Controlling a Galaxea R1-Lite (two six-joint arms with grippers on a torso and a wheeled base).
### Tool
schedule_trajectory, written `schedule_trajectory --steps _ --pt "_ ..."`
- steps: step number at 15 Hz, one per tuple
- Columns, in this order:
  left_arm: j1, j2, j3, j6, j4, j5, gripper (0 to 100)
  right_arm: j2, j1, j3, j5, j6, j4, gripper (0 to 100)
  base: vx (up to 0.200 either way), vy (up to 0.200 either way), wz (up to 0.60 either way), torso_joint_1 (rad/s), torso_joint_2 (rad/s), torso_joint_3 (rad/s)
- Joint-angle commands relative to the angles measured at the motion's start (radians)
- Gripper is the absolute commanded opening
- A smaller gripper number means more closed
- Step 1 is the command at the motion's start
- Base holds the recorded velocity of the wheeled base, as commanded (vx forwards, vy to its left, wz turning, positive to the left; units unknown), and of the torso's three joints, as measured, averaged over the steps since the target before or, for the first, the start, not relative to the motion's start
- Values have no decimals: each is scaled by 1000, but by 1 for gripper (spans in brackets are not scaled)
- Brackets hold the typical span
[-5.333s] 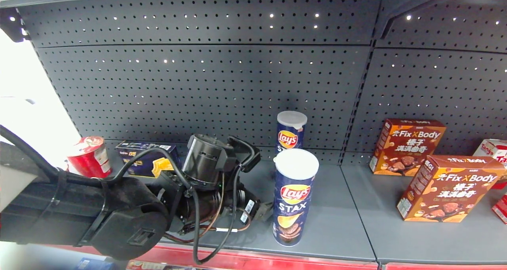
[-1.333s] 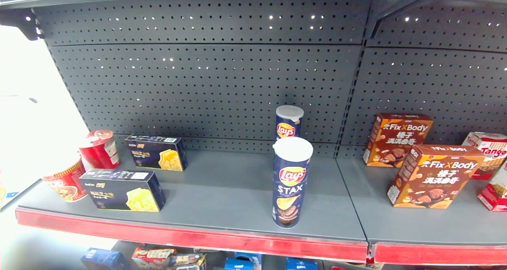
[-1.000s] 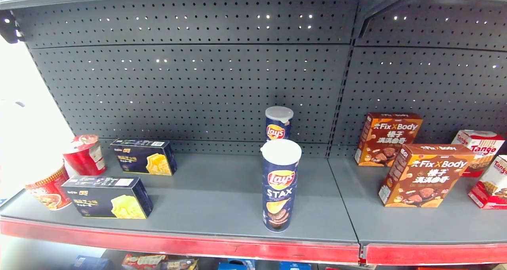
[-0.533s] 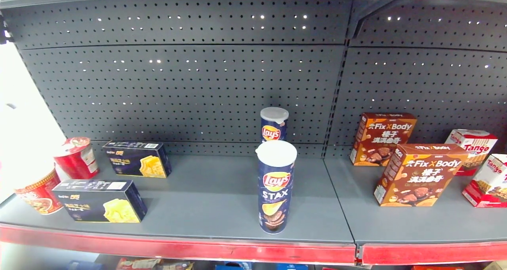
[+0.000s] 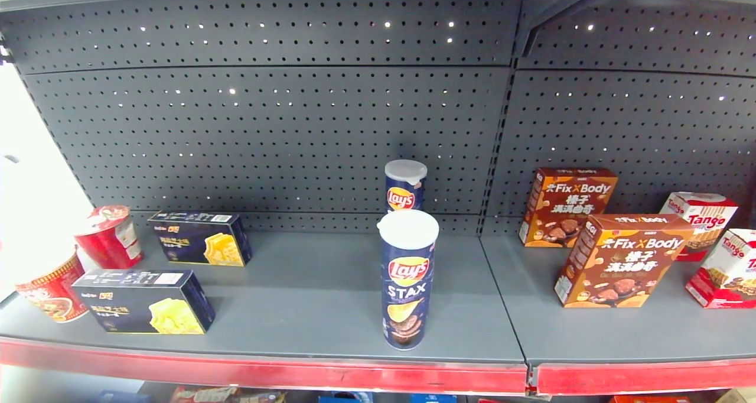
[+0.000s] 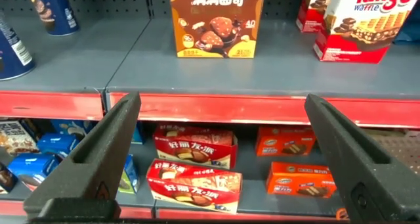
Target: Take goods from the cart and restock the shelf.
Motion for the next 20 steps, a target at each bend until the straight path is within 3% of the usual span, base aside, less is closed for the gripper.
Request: schedule_trajectory --steps 1,20 --pt "0 3 0 3 0 -2 100 1 0 0 0 0 0 100 0 200 0 2 2 7" --pt "0 3 0 -2 0 -1 100 1 0 0 0 0 0 100 21 0 0 0 0 0"
